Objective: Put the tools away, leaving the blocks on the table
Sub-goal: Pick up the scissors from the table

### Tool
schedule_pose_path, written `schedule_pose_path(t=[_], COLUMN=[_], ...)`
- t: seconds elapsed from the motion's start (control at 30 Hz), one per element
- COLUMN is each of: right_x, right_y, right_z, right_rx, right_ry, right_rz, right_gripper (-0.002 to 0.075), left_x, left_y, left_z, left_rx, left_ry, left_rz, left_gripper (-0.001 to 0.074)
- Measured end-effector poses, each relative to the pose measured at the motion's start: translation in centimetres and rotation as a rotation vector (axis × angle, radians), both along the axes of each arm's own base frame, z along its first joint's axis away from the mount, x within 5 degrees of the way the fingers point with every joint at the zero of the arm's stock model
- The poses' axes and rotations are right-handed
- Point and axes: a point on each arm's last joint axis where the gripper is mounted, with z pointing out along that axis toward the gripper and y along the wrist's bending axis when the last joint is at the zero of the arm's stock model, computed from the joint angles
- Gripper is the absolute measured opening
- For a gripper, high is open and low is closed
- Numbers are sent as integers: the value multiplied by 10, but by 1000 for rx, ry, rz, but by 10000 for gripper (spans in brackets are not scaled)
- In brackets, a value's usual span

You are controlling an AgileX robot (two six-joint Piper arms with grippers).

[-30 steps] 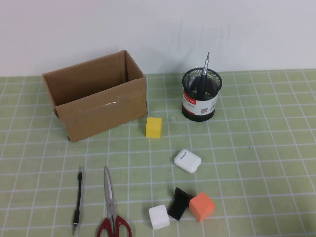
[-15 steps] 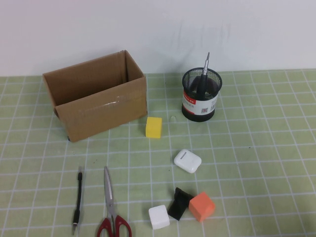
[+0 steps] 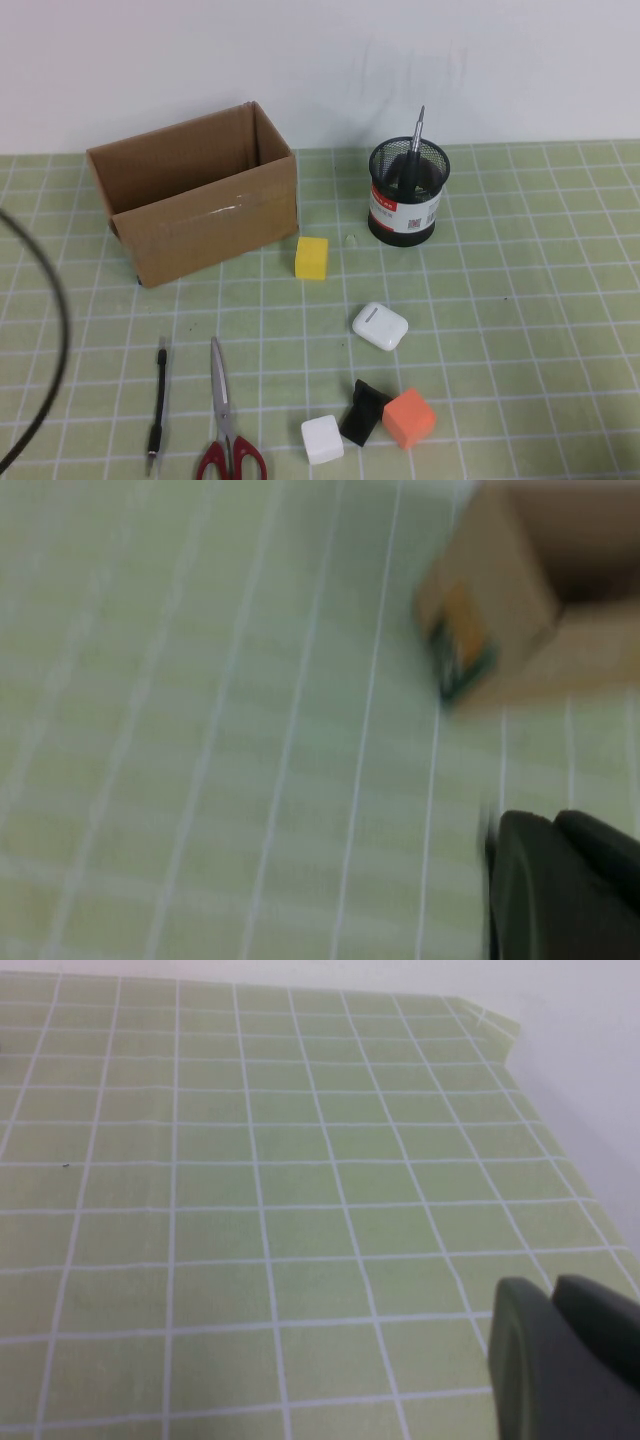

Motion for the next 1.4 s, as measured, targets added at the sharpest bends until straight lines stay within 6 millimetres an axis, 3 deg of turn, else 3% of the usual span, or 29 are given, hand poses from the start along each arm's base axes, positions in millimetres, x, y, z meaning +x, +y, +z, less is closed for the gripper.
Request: schedule_pose_path(t=[0.23, 0.43, 0.67, 0.87, 1.17, 1.4], right_x=[0, 0, 0, 0, 0, 0], right_y=[0, 0, 0, 0, 0, 0], right_z=[0, 0, 0, 0, 0, 0], right_rx=[0, 0, 0, 0, 0, 0], right_ry=[0, 0, 0, 0, 0, 0], right_rz=[0, 0, -1, -1, -1, -1], right_gripper=[-8, -8, -8, -8, -11, -8], left_x=[47, 71, 81, 85, 96, 105], left_y=[-21, -45, -96, -128, -144, -147], left_z=[-43, -67, -91, -119, -163, -174], left_rx=[-163, -179, -154, -120, -107, -108], left_ry=[367, 447, 487, 554, 662, 618], left_rz=[-135, -173, -228, -279, -211, -204], left_gripper=[-4, -4, -4, -4, 41, 90])
